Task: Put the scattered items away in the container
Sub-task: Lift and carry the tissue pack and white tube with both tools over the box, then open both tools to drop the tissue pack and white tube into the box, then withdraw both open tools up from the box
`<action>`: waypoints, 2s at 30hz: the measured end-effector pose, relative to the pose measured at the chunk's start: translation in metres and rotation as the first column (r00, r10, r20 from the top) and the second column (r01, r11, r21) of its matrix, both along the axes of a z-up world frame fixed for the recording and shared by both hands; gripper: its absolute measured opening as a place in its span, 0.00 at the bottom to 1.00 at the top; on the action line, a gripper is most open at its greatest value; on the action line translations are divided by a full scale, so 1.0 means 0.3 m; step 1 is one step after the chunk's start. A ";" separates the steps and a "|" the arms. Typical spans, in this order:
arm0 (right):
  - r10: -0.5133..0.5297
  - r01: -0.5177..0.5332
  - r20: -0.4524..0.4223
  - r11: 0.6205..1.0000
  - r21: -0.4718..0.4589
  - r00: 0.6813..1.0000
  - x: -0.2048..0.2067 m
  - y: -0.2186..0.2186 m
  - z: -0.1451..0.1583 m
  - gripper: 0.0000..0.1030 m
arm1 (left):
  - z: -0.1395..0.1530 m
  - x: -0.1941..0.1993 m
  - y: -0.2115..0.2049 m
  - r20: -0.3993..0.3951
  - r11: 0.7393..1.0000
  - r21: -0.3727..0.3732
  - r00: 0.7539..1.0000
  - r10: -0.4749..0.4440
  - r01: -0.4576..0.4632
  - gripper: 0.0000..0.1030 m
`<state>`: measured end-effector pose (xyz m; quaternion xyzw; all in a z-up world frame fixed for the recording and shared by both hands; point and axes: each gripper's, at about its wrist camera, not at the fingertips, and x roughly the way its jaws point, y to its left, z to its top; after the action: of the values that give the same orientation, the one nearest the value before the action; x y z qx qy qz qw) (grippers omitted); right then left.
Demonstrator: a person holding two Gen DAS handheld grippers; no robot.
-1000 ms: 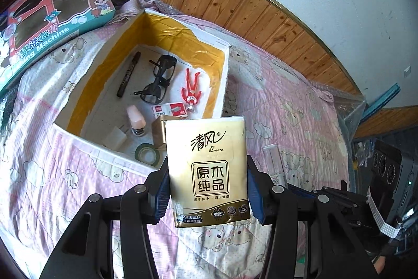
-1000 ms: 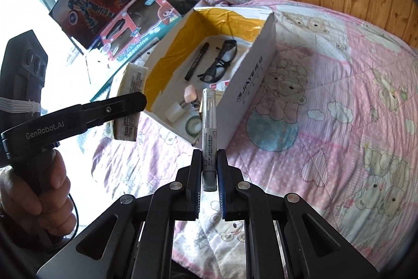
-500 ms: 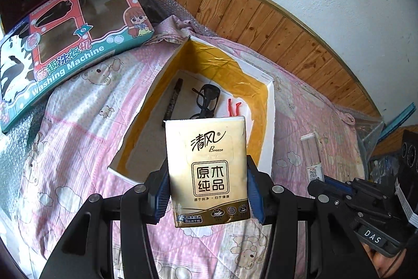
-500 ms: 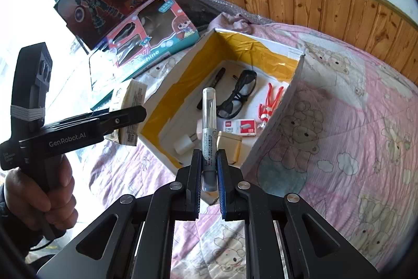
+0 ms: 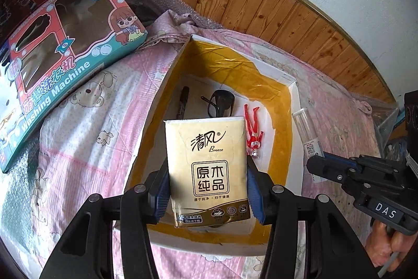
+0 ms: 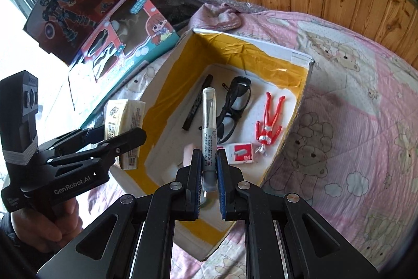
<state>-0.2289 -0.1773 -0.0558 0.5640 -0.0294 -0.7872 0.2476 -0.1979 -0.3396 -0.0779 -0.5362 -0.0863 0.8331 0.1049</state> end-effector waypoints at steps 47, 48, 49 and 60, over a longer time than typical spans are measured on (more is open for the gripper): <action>0.043 -0.021 -0.096 0.975 0.220 0.995 -0.130 -0.112 -0.034 0.31 | -0.109 -0.149 0.030 0.043 0.999 -0.027 0.999 0.024 -0.022 0.52; 0.044 -0.019 -0.105 0.973 0.232 0.993 -0.122 -0.115 -0.027 0.33 | -0.104 -0.144 0.029 0.042 1.000 -0.023 0.999 0.023 -0.022 0.52; 0.046 -0.017 -0.115 0.970 0.242 0.992 -0.114 -0.118 -0.020 0.35 | -0.100 -0.139 0.027 0.040 1.000 -0.021 0.999 0.023 -0.022 0.52; 0.072 0.006 -0.200 0.932 0.364 0.977 -0.012 -0.166 0.053 0.46 | -0.074 -0.053 -0.007 0.037 0.999 0.002 0.998 0.042 -0.042 0.52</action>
<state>-0.2323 -0.2272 -0.0399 0.5140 0.1519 -0.8300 0.1543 -0.2137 -0.3416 -0.1001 -0.5496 -0.1005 0.8248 0.0866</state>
